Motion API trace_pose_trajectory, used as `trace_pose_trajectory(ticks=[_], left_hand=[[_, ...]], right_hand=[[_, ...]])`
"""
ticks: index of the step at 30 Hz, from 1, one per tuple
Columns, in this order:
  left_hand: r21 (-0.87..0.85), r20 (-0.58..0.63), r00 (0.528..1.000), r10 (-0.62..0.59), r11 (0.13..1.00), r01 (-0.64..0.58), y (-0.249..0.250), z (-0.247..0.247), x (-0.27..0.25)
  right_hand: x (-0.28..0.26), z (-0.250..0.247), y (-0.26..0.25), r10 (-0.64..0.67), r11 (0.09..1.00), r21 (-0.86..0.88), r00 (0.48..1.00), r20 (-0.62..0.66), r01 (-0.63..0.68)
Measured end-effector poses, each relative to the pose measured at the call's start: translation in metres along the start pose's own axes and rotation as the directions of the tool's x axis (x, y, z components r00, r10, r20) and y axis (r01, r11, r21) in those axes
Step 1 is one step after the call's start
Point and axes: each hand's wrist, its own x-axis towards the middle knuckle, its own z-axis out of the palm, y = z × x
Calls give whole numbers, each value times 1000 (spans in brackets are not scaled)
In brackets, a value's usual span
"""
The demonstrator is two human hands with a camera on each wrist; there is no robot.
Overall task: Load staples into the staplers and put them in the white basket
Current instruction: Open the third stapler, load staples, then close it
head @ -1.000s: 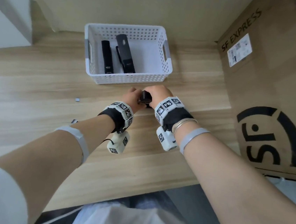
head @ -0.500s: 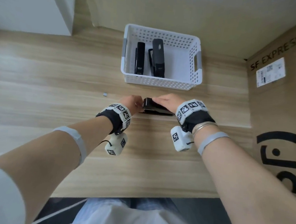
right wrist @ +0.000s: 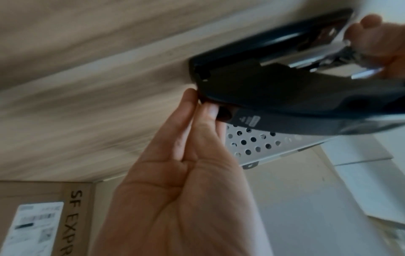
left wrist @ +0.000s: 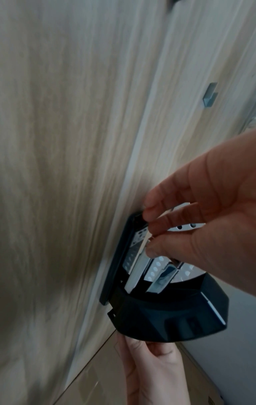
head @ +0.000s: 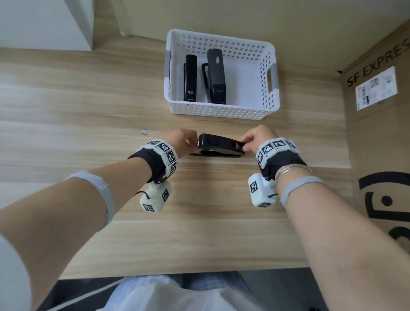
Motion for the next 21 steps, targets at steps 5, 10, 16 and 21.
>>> trace_pose_trajectory(ticks=[5, 10, 16, 21], left_hand=[[110, 32, 998, 45, 993, -48, 1, -3, 5], [207, 76, 993, 85, 973, -99, -5, -14, 1], [302, 113, 991, 78, 947, -109, -42, -51, -12], [401, 154, 987, -41, 916, -25, -62, -64, -25]], right_hand=[[7, -10, -10, 77, 997, 6, 986, 147, -79], [6, -14, -25, 93, 993, -86, 974, 205, -77], [0, -1, -38, 24, 986, -170, 990, 140, 0], [2, 0, -62, -80, 986, -142, 996, 46, 86]])
